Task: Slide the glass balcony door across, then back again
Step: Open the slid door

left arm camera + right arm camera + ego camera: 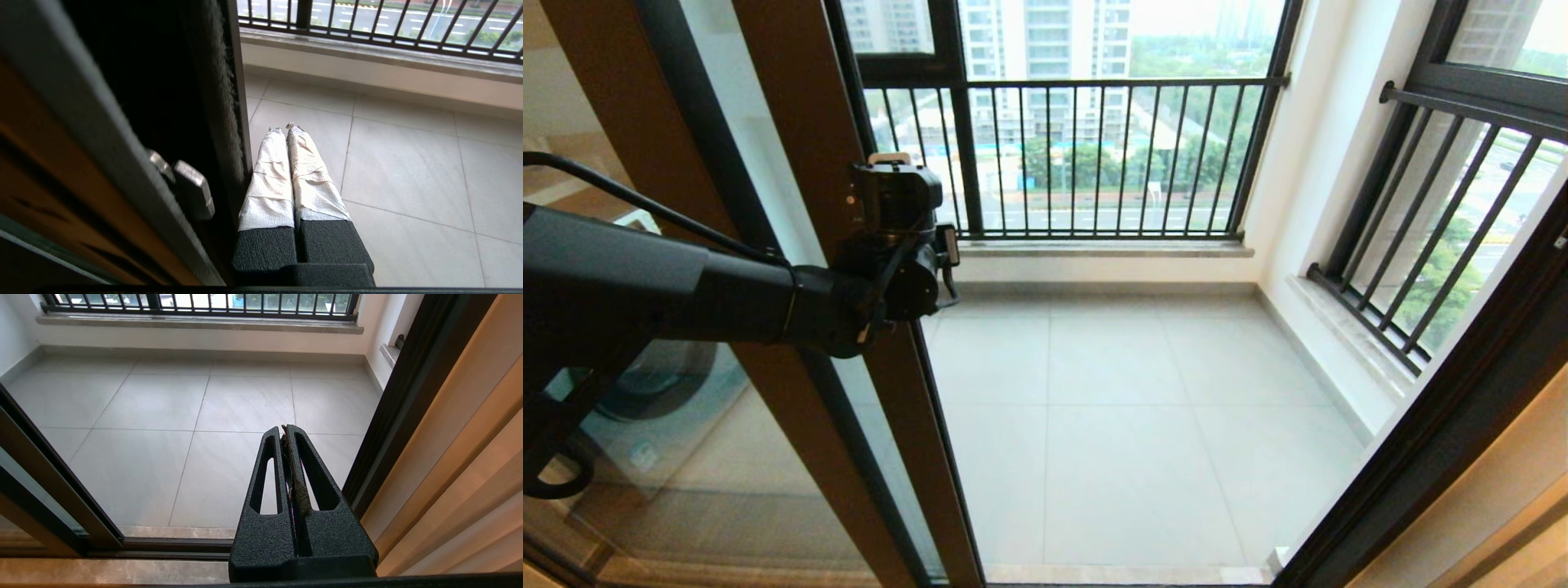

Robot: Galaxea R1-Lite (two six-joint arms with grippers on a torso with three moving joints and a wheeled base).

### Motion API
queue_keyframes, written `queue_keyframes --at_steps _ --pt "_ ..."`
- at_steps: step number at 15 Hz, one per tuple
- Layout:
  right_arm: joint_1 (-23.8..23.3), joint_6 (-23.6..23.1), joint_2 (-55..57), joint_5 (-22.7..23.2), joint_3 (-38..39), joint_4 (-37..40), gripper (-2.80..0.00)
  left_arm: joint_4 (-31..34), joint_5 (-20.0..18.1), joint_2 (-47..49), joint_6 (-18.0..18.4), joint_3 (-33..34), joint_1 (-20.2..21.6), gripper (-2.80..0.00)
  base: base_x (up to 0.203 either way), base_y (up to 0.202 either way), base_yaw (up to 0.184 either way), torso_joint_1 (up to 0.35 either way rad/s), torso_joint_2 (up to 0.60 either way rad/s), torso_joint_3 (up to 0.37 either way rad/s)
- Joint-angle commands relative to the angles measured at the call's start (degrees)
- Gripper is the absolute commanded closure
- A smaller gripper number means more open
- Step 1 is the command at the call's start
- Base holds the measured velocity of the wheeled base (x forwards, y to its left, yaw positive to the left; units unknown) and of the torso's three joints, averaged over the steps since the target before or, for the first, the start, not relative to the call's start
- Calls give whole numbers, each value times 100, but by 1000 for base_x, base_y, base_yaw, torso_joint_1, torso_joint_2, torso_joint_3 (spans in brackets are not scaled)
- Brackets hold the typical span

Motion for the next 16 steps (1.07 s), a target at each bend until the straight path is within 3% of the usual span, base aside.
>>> queue_keyframes --at_steps 1,16 --pt "6 -6 -2 9 0 -4 0 -27 46 11 -4 -28 66 0 0 0 0 0 0 0" --pt "5 -6 -2 5 0 -4 0 -27 46 11 31 -45 154 0 0 0 0 0 0 0"
